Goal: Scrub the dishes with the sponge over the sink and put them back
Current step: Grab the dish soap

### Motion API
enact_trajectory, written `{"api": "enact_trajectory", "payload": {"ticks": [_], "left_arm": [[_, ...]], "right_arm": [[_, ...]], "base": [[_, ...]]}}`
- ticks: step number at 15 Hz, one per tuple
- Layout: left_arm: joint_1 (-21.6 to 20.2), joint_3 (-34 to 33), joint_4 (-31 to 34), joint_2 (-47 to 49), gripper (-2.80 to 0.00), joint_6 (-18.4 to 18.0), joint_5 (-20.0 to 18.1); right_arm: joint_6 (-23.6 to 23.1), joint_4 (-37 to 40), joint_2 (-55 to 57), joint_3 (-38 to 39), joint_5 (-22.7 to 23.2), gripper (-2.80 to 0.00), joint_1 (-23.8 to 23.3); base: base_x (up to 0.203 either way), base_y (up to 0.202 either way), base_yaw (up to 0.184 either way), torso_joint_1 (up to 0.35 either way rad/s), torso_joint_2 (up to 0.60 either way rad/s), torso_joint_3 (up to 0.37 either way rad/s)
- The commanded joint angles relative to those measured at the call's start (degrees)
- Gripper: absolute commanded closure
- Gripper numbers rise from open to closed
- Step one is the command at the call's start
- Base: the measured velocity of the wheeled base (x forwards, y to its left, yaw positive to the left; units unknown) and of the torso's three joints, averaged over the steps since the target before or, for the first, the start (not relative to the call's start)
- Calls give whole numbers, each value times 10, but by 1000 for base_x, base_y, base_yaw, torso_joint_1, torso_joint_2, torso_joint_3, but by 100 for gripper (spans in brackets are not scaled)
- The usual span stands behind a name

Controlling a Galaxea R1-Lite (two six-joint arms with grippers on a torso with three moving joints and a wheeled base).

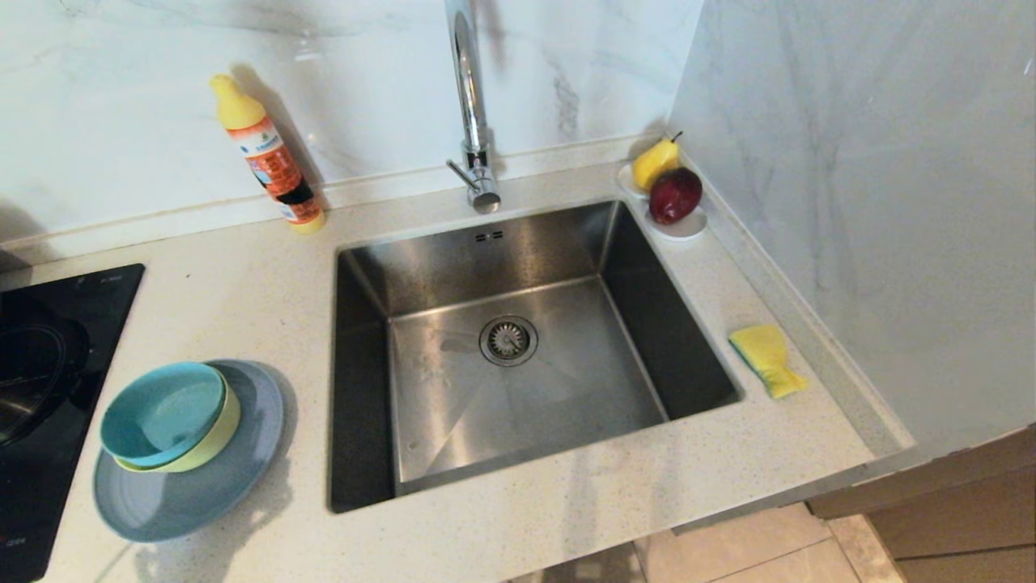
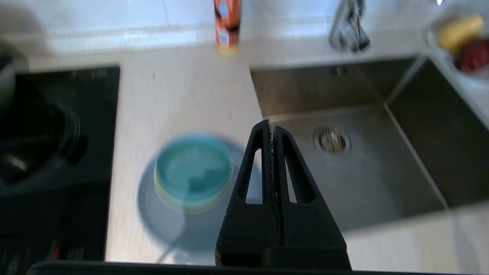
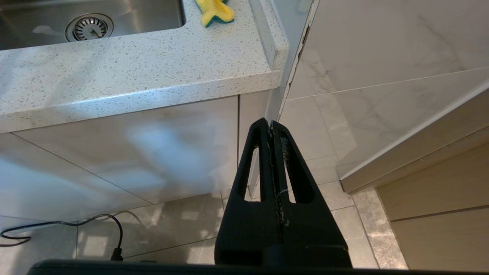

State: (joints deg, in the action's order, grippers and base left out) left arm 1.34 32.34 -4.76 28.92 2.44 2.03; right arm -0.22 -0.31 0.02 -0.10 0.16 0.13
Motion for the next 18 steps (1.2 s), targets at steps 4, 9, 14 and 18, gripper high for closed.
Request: {"api": "enact_trajectory", "payload": {"ticks": [4,9,14,18], "left_arm": [[1,146,-97,323,0,11,38],[10,273,-182,526,0,17,109],[25,337,-272,648,0,13,183],[30,356,-335,716,0,12,222]], "right_arm": [[0,0,-1,0,0,0,0],[0,0,0,0,0,0,0],[0,0,0,0,0,0,0],[0,0,-1,0,0,0,0]], "base": [[0,0,0,0,0,0],[0,0,0,0,0,0],[0,0,0,0,0,0],[0,0,0,0,0,0]]}}
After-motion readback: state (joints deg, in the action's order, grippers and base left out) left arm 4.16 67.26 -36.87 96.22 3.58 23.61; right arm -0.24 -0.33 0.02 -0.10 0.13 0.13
